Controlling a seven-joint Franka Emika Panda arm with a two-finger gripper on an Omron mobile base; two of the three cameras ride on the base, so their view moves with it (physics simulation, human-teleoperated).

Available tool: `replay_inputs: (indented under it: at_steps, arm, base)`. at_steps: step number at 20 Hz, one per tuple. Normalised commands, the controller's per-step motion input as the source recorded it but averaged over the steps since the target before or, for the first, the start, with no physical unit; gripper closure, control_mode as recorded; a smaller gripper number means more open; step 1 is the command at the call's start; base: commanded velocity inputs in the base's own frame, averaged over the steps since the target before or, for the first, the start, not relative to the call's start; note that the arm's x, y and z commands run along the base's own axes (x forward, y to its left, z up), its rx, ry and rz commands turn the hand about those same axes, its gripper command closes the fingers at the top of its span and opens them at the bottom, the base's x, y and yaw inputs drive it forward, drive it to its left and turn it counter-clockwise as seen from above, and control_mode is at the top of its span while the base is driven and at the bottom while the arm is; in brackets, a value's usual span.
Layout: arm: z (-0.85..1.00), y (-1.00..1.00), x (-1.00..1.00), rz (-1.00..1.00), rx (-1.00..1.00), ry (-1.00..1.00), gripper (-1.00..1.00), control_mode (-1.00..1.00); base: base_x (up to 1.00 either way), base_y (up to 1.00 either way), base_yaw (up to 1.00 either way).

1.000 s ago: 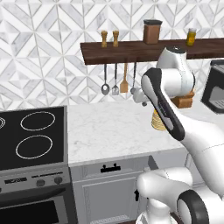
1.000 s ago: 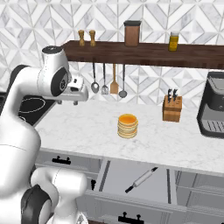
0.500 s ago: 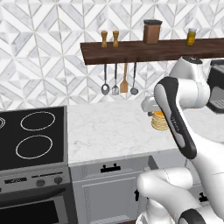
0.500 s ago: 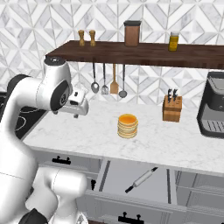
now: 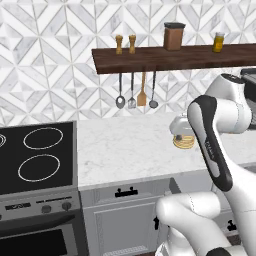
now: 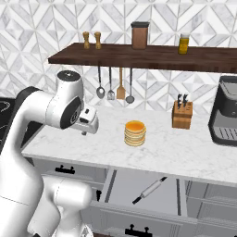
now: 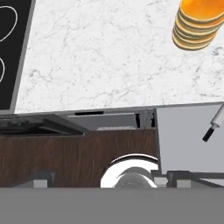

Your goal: Pick the rolling pin from the drawer and place it on the counter.

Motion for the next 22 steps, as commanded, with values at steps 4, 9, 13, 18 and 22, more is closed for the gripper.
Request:
replay_inputs:
  at_steps: [4,9,13,18,22]
  arm:
    - [-0.44,0.0,-0.02,-0.03,0.03,0.12,-1.0,-1.0]
    - [-0.26,0.06,-0.12,-0.02,0.01,0.11,-1.0,-1.0]
    - [-0.04,0.6,-0.15,-0.15,0.0,0.01,-1.0,-1.0]
    - [-0.05,0.13,-0.16,-0.02,0.0,0.0,-1.0,-1.0]
    - [-0.53,0.06,-0.13,-0.01,0.01,0.05,-1.0,-1.0]
  base:
    - [0.0,0.0,0.0]
    - [0.0,0.0,0.0]
    - [0.0,0.0,0.0]
    - [0.0,0.0,0.0]
    - [0.0,0.0,0.0]
